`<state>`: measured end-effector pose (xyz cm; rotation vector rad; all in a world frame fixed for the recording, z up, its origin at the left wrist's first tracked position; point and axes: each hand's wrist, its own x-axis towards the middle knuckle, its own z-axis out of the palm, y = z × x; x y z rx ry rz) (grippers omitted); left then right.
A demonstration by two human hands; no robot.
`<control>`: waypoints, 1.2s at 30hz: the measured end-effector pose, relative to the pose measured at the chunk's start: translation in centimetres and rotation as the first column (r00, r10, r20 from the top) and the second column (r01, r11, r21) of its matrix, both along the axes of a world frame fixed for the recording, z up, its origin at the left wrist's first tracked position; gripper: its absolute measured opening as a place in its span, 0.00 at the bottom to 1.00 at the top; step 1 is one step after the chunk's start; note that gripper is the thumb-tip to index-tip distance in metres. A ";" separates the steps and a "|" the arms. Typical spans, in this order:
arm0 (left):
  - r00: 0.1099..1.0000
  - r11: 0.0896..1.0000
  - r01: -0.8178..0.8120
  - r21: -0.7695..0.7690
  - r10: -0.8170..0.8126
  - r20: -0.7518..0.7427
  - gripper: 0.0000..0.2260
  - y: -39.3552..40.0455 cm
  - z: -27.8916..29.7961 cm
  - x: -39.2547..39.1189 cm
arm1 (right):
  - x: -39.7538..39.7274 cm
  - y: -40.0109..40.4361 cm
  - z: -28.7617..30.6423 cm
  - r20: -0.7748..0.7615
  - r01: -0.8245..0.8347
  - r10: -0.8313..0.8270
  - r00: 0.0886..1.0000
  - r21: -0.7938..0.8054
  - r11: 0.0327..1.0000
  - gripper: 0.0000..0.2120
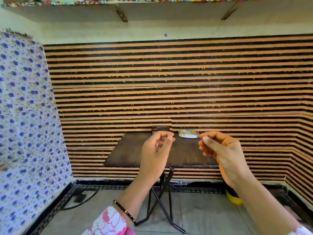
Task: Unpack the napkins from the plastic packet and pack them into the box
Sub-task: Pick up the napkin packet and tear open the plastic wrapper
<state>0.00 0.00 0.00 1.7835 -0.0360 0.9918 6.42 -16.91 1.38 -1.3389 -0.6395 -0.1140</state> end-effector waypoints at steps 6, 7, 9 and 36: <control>0.999 0.992 0.054 -0.112 -0.055 0.002 0.10 4.2 -1.7 7.1 | 6.9 3.8 -1.1 -0.036 0.024 -0.025 0.999 -0.011 1.000 0.06; 0.998 0.992 0.056 -0.116 -0.056 0.003 0.11 4.8 -1.9 8.3 | 8.0 4.3 -1.4 -0.049 0.028 -0.028 0.998 -0.001 1.000 0.06; 0.997 0.990 0.071 -0.123 -0.072 -0.006 0.10 5.8 -2.5 10.7 | 10.0 5.2 -2.2 -0.075 0.031 -0.029 0.997 0.014 0.999 0.06; 0.986 0.938 0.032 -0.344 -0.086 -0.141 0.07 9.8 -8.0 42.3 | 42.6 9.8 -9.3 -0.322 0.039 -0.062 0.945 -0.077 0.996 0.08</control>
